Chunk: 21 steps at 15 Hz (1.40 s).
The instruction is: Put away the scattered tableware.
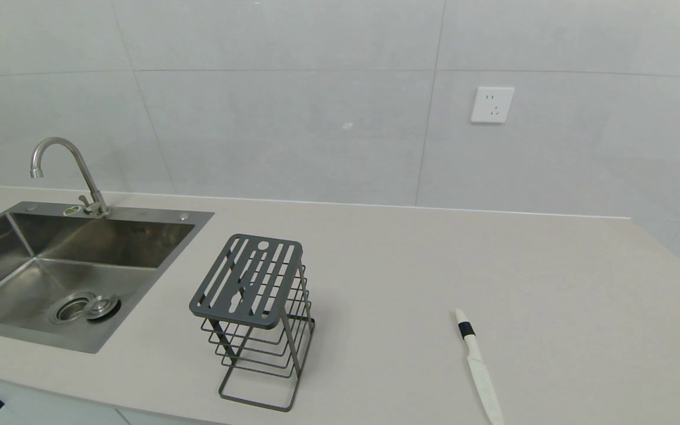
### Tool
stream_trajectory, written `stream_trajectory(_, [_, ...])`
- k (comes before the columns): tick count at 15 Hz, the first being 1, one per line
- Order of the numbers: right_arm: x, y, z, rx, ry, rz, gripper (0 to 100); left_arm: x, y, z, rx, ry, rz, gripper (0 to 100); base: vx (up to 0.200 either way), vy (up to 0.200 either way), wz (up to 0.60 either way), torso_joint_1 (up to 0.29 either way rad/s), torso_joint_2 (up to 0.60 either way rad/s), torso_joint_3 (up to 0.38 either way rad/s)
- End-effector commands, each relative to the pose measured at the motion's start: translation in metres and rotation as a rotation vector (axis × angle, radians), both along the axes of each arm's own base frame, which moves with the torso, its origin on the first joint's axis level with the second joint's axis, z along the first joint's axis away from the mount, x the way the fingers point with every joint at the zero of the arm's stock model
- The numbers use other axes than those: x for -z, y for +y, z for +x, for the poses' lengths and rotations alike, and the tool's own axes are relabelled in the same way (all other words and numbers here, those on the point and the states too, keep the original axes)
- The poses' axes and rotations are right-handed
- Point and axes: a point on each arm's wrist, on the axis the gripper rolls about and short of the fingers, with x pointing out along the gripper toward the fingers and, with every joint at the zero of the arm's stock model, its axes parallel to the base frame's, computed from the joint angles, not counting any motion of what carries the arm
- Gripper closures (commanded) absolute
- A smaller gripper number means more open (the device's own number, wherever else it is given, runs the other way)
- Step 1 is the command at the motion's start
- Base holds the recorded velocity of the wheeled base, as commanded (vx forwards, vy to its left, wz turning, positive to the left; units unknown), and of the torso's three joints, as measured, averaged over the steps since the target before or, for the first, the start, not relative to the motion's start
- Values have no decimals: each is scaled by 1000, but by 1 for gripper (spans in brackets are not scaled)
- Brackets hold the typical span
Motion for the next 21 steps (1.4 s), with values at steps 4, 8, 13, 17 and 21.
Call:
stream_trajectory(4, [-10,17,54,-170,136,-177,0,0,0,0,-1,1,0,0,0,0,0,0,0,0])
stream_trajectory(8, [1,27,89,-200,142,-419,0,0,0,0,-1,1,-2,0,0,0,0,0,0,0])
stream_trajectory(13, [22,44,122,-225,346,-465,0,0,0,0,-2,1,-2,0,0,0,0,0,0,0])
stream_trajectory(17, [37,60,139,-236,392,-532,0,0,0,0,-4,1,-3,0,0,0,0,0,0,0])
stream_trajectory(21, [48,63,149,-164,434,-600,0,0,0,0,-4,1,-5,0,0,0,0,0,0,0])
